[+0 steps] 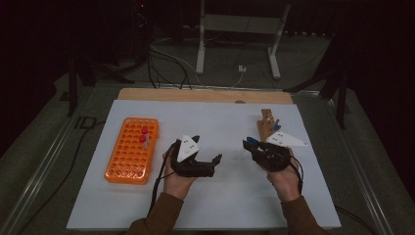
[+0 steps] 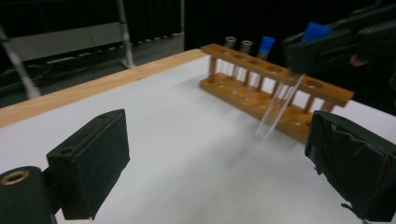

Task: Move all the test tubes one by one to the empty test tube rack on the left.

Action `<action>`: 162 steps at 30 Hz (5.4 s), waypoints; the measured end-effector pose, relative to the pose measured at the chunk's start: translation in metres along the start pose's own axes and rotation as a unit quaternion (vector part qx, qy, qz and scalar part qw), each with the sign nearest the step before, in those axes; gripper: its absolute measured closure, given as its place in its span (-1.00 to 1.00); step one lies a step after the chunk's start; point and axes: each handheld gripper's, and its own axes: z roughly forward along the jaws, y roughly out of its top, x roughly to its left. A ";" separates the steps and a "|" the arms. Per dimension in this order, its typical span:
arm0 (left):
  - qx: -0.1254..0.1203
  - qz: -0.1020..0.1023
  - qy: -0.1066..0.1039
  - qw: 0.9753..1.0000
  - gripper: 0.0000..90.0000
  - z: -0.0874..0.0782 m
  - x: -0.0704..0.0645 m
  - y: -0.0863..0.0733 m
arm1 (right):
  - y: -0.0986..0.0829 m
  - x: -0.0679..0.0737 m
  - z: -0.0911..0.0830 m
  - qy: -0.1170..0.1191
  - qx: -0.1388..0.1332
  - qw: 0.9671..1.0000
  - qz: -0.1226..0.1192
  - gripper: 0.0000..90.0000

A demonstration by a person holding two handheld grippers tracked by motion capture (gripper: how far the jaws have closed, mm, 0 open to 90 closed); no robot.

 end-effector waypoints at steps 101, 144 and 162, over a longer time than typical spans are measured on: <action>-0.002 -0.050 0.201 0.978 0.72 -0.116 0.116 -0.071 | 0.003 -0.039 -0.024 -0.047 -0.032 0.997 0.049 -1.00; 0.050 -0.116 0.166 0.978 0.01 -0.114 0.114 -0.067 | 0.004 -0.060 -0.031 -0.076 -0.039 0.995 0.055 -0.99; 0.006 -0.105 0.129 0.986 -0.99 -0.109 0.095 -0.049 | -0.017 -0.106 0.005 -0.126 0.013 0.990 0.061 -0.20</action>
